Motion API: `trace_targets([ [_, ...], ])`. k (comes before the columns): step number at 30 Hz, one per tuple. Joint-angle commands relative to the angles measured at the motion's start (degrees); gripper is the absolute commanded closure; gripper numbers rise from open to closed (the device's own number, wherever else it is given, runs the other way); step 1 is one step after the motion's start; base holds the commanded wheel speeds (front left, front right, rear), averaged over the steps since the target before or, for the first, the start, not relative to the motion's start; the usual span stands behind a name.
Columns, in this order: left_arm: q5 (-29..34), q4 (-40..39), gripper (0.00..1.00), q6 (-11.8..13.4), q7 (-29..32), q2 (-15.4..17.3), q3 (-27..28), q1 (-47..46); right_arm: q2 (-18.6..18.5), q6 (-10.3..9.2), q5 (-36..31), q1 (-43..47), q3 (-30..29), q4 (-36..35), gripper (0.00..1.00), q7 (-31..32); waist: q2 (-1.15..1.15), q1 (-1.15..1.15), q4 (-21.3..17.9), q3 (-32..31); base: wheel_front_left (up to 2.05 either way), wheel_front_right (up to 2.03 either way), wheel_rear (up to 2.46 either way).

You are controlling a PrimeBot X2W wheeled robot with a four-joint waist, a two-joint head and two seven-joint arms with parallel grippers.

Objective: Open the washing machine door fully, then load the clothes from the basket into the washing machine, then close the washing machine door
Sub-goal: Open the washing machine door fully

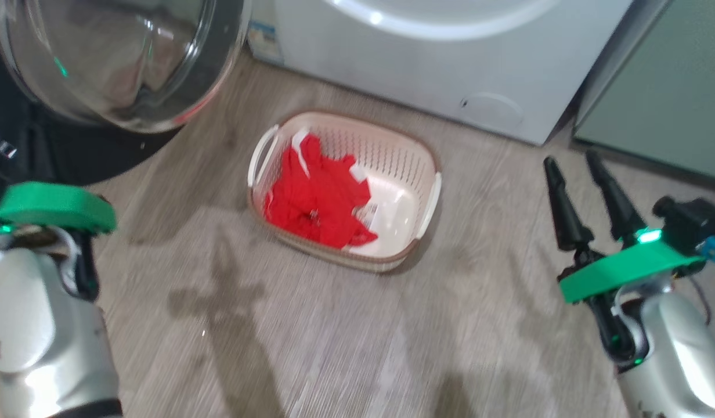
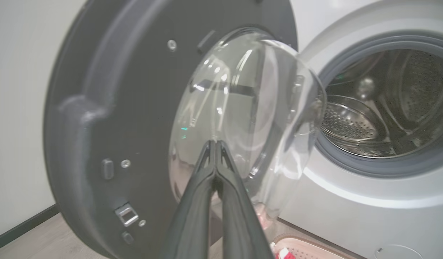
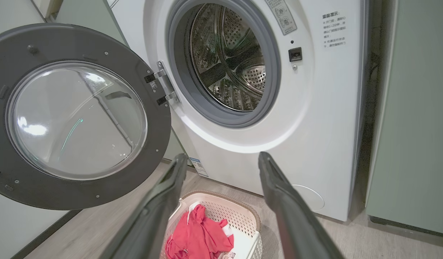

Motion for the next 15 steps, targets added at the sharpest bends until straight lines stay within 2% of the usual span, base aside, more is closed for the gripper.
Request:
trace_targets([
  [1, 0.58, -2.8, 1.0, -0.33, -0.28, 1.62, -0.83, 0.99, 0.52, 0.01, 0.67, 0.34, 1.76, -0.63, 0.0, -1.15, 0.0, 0.0, -2.02, -3.62, 0.0, 0.0, 0.0],
  [6, 0.0, -4.6, 1.0, -0.4, -0.28, 1.31, -4.19, 4.56, 1.33, 0.01, 1.47, 1.14, 2.94, 1.26, 0.0, -2.42, 0.0, 0.0, -4.39, -7.1, 0.0, 0.0, 0.0],
  [15, -0.9, -10.59, 1.0, -0.45, -0.28, 1.03, -11.61, 14.54, 2.92, 0.01, 2.56, 4.9, 3.61, 3.23, 0.0, -4.02, 0.0, 0.0, -11.15, -13.33, 0.0, 0.0, 0.0],
])
